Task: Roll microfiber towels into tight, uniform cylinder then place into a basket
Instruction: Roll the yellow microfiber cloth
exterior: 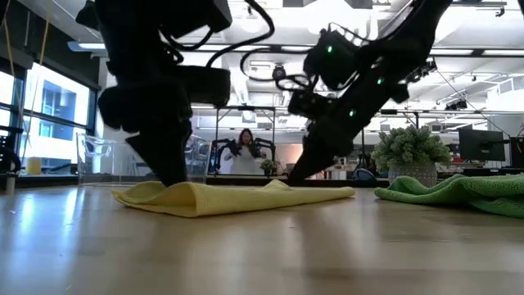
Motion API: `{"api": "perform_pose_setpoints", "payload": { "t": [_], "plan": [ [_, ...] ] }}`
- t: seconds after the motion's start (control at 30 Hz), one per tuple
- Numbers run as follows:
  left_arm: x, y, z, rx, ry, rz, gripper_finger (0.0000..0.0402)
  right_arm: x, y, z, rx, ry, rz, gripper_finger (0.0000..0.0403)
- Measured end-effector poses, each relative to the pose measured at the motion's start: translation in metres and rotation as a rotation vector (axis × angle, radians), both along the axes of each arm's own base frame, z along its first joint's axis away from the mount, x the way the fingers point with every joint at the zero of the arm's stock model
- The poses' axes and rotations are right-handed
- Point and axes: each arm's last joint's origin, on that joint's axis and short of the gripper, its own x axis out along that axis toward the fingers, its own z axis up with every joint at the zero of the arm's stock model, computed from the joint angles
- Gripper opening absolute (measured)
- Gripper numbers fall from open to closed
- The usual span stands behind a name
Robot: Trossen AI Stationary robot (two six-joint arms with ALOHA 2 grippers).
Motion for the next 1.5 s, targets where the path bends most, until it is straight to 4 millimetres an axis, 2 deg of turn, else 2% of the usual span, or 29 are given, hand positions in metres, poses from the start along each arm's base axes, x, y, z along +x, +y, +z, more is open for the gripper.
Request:
{"api": "perform_pose_setpoints", "payload": {
  "t": [0.13, 0.33, 0.47, 0.57, 0.7, 0.83, 1.07, 1.5],
  "plan": [
    [0.001, -0.003, -0.004, -0.003, 0.001, 0.003, 0.0101, 0.001, -0.010, -0.010, -0.037, 0.013, -0.061, 0.0128],
    [0.003, -0.004, -0.005, 0.000, -0.017, 0.016, 0.0101, 0.001, -0.023, -0.013, -0.045, 0.011, -0.106, 0.0128],
    [0.006, -0.004, -0.004, 0.015, -0.051, 0.023, 0.0101, -0.001, -0.024, -0.003, -0.058, 0.007, -0.076, 0.0128],
    [0.010, -0.003, 0.002, 0.027, -0.066, 0.026, 0.0101, -0.002, -0.024, 0.015, -0.054, -0.030, -0.085, 0.0128],
    [0.014, -0.003, 0.010, 0.057, -0.045, -0.033, 0.0101, -0.008, -0.015, 0.027, 0.048, -0.027, -0.158, 0.0128],
    [0.012, -0.002, 0.011, 0.080, -0.001, -0.080, 0.0101, -0.014, 0.002, 0.022, 0.160, 0.043, -0.236, 0.0128],
    [0.008, -0.002, 0.010, 0.083, 0.040, -0.068, 0.0101, -0.021, 0.019, 0.010, 0.068, 0.085, -0.302, 0.0128],
    [0.007, -0.011, 0.008, 0.023, 0.008, 0.078, 0.0101, -0.027, -0.010, 0.009, -0.039, 0.130, -0.368, 0.0128]
  ]
}}
